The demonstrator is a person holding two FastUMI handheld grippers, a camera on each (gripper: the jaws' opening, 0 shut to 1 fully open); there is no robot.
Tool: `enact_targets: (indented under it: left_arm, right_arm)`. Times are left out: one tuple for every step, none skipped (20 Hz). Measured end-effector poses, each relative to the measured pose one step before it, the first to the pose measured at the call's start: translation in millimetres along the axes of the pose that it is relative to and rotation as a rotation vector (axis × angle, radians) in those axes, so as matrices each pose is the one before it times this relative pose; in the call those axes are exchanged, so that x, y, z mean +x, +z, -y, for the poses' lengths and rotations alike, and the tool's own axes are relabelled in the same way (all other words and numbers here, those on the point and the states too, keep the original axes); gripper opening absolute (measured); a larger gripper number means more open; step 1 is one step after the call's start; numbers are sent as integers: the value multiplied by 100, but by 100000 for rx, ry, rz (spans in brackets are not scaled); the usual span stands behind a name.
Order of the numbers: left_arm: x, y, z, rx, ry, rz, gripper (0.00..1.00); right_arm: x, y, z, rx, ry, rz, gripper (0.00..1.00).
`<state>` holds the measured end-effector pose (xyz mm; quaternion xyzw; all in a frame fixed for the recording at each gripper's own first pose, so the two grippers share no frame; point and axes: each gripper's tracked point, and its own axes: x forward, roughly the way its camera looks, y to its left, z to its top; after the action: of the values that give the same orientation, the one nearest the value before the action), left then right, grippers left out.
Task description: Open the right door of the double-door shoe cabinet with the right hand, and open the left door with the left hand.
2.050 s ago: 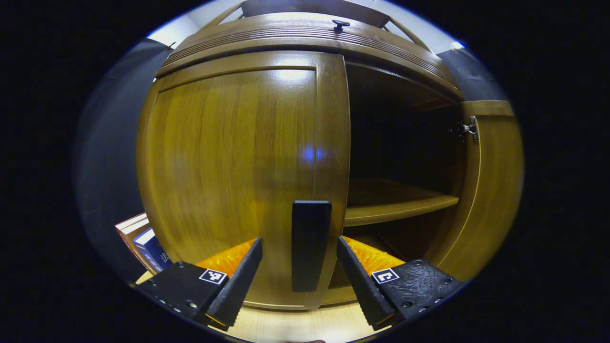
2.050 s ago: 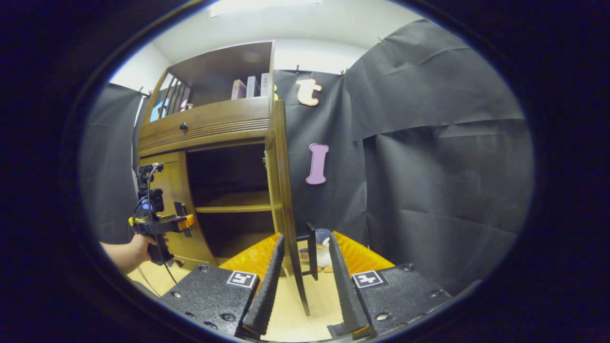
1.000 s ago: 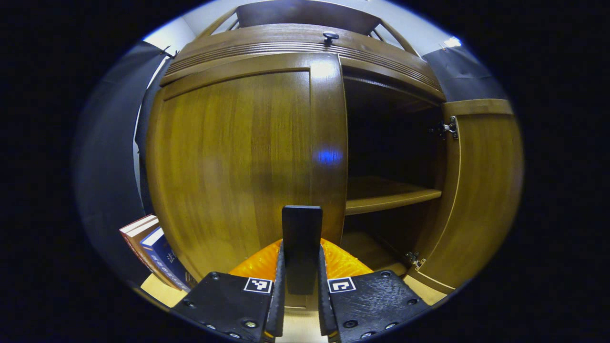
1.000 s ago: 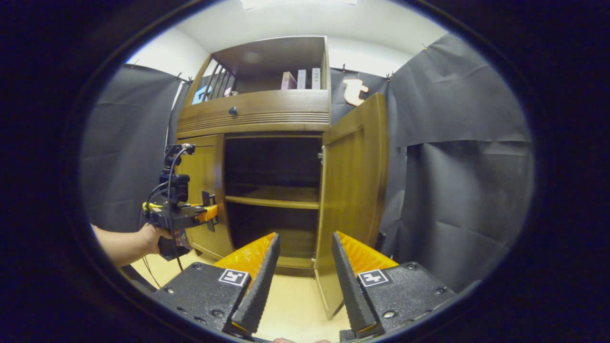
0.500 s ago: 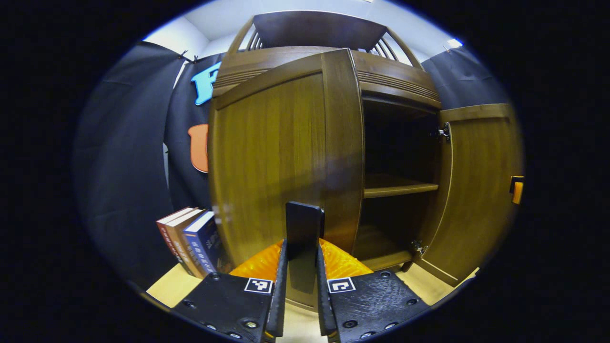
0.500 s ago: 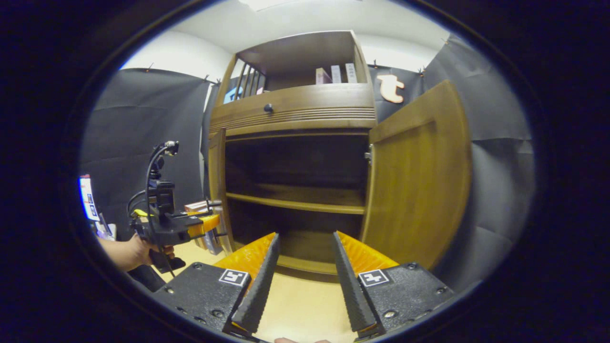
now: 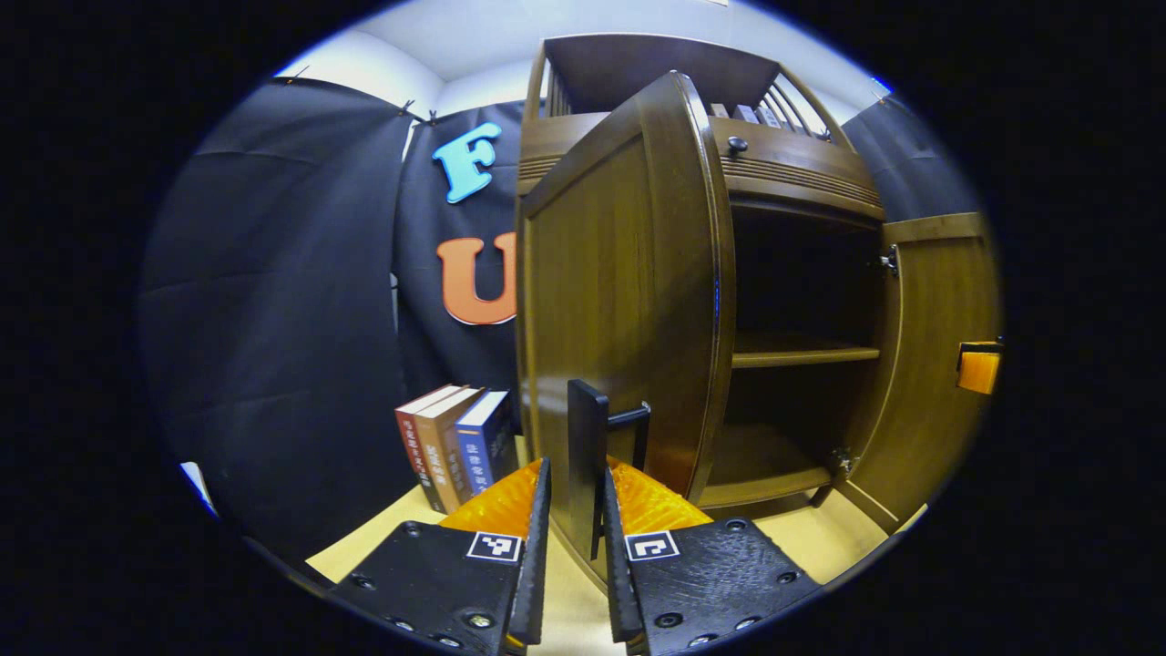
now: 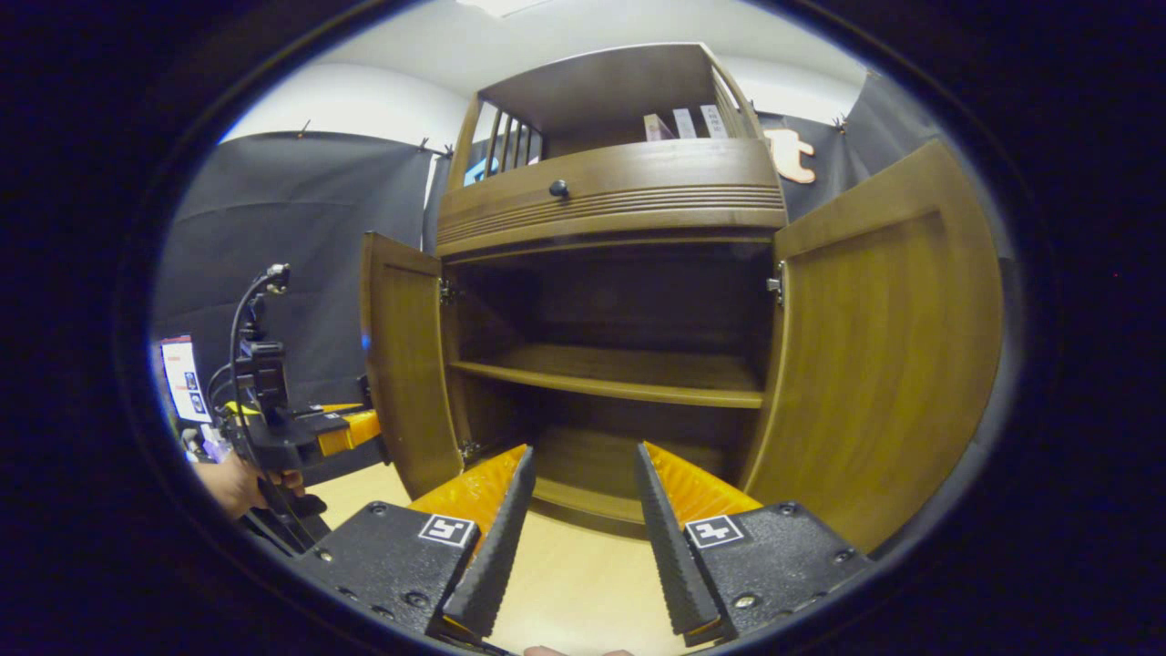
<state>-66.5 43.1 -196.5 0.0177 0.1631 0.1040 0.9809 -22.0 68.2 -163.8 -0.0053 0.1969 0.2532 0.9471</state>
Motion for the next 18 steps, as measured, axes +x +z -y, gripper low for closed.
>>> enact_targets:
  left_arm:
    - [-240, -68, -942, -1317, 1311, -97, 19]
    - [-158, -109, -837, -1654, 1367, -344, 36]
    - [-230, -32, -878, -986, 1379, -242, 36]
    - [-117, 27, -878, -342, 1188, 106, 36]
    - [-132, -34, -652, -482, 449, -242, 36]
    - [-161, -54, -670, -173, 658, -183, 36]
    - [-176, -34, -924, 84, 1066, 44, 25]
    - [-12, 4, -633, -529, 270, 257, 21]
    - [-183, -59, -482, -805, -91, -55, 21]
    - [-117, -2, -459, -881, -213, -60, 21]
    - [-115, 80, -431, -625, -399, -154, 21]
    - [-102, 58, -366, -89, -138, 153, 21]
    - [-194, 47, -530, -141, 125, -15, 22]
    - [-72, 2, -514, -225, 473, 251, 21]
    - [-230, -12, -765, -112, 1084, -51, 21]
    - [-125, 8, -876, -61, 1229, -38, 21]
    - [-104, 67, -819, -25, 1660, 56, 21]
    - [-140, 76, -818, -170, 1494, 451, 21]
  right_arm:
    - [274, 5, -302, -270, 353, -366, 73]
    - [180, 37, -225, -80, 618, -142, 70]
    - [186, 24, -384, -131, 711, -74, 70]
    - [120, -48, -329, -214, 250, -29, 73]
    - [107, -37, -431, -299, 1097, -399, 70]
    - [180, -34, -299, -254, 237, -527, 73]
    - [160, -24, -89, 11, -153, -439, 73]
    - [163, -86, -191, 161, -133, -174, 73]
    - [124, 10, -193, 67, -178, -160, 73]
    - [137, 106, -162, -232, 5, -240, 73]
    - [75, -22, -167, -437, -92, -148, 70]
    - [120, 86, -211, -543, 159, -44, 73]
    - [71, 12, -204, -569, -153, -150, 70]
    - [87, 84, -249, -337, 115, -100, 70]
    - [17, -34, -283, -239, 167, -118, 70]
    - [9, 100, -169, -251, 57, -89, 70]
    - [74, -12, -273, -293, 261, -20, 73]
    - [23, 180, -89, -330, -267, 116, 73]
